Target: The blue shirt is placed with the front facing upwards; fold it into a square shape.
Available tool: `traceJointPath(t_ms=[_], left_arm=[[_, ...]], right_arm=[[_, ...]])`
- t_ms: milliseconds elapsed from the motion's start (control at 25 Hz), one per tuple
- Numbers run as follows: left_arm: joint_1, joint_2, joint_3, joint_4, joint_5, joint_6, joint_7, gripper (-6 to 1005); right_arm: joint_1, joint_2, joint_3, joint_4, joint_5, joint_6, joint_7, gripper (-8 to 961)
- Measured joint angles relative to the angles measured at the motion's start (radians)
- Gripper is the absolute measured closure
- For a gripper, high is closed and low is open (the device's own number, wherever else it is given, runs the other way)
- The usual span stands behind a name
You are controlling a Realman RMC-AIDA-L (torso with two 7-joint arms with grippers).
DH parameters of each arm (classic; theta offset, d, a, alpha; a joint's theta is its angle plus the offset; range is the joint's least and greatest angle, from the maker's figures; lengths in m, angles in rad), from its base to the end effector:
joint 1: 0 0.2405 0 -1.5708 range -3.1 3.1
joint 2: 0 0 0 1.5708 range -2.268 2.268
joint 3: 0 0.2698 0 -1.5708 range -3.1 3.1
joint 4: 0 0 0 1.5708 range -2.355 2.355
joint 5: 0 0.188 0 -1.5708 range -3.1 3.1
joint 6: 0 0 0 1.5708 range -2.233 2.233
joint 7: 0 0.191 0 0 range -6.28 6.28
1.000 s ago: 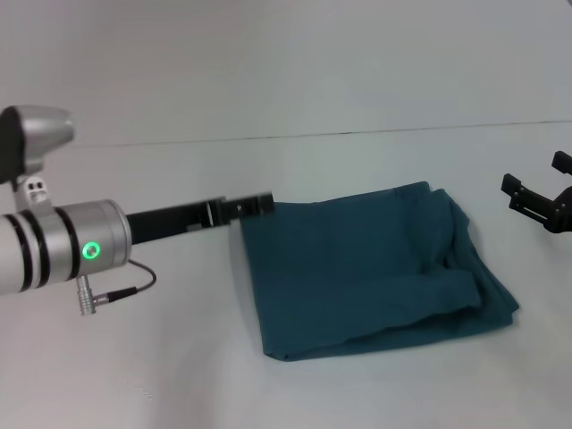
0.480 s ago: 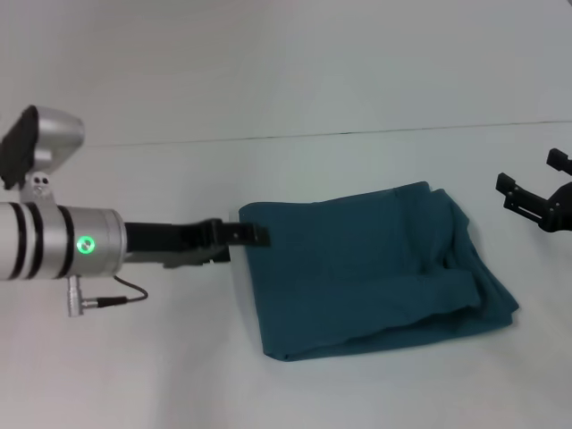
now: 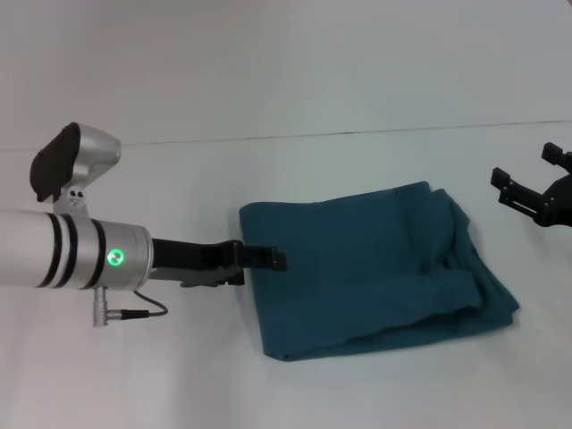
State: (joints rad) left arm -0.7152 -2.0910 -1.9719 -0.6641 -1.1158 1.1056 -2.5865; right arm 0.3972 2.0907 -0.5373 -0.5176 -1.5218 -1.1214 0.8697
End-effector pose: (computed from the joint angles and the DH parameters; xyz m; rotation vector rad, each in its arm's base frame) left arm -0.2059 0.3918 -0.1091 -2.3144 -1.7779 -0.3732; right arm 0.3313 0.3775 0.0206 -1.9434 0.5489 0.6041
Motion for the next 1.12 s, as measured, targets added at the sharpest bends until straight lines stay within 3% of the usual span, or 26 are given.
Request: traceJointPath(t_ms=[360,760,1120], left_arm=[[-0.054,-0.014,0.013,0.081,0.010,-0.048,0.010,175],[-0.073,-0.038,0.015,0.087,0.057,-0.087,0.008,197],[-0.067,-0.026,0.004,0.082,0.086,-0.113,-0.001,217]], right_arm=[[0.003,0.002,-0.001,0.002,0.000,0.000,0.000,5],[-0.002,0.002,-0.001,0.003,0.000,-0.004,0.000,6],[-0.004,0.002,0.000,0.011,0.000,0.000,-0.001,6]])
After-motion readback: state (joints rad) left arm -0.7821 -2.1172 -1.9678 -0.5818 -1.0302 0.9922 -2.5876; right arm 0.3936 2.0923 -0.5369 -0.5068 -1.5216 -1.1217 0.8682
